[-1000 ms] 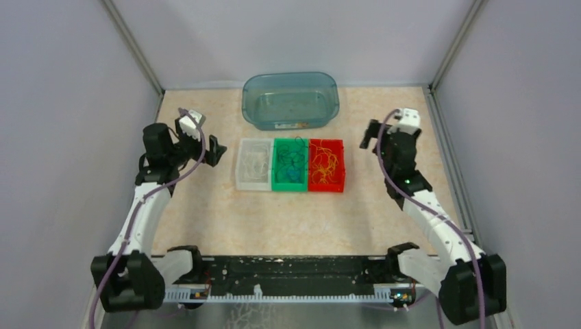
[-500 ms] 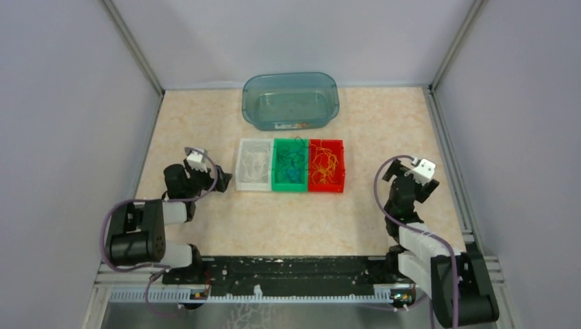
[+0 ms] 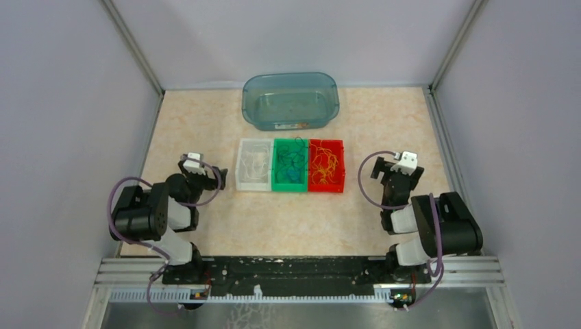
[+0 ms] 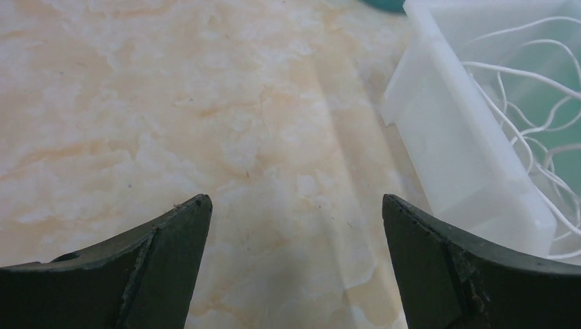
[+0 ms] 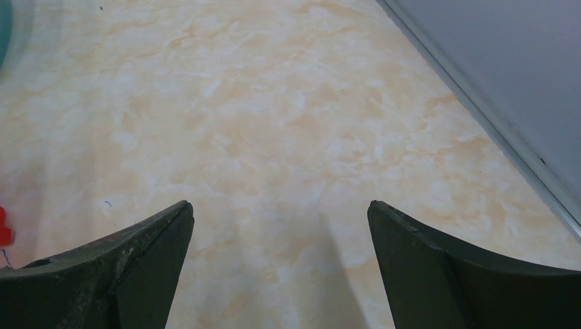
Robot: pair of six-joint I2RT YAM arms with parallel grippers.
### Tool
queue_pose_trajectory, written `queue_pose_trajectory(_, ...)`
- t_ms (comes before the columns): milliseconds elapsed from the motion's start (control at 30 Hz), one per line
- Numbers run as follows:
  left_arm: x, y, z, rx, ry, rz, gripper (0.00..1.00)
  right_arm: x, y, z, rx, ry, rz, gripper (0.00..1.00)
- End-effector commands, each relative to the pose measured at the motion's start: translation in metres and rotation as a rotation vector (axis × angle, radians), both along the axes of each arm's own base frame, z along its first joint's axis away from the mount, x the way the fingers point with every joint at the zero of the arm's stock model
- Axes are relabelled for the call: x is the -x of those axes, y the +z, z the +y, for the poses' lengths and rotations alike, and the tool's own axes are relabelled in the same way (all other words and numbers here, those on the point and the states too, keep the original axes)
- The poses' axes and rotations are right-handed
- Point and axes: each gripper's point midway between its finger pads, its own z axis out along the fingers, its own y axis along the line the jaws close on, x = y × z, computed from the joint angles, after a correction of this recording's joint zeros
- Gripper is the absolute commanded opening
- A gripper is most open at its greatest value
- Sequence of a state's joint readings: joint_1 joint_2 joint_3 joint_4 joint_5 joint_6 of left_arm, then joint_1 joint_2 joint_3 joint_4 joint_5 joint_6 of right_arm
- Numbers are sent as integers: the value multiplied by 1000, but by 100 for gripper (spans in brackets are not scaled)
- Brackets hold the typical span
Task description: Untangle the cables
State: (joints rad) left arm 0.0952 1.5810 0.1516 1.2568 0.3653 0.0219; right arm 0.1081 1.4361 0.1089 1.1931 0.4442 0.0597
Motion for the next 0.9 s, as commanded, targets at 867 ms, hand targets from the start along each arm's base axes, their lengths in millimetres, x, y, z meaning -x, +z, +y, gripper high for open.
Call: queue_pose_trajectory(867,-34,26,2,-89,82,-83,99,-21,30,2,5,25,-98,99)
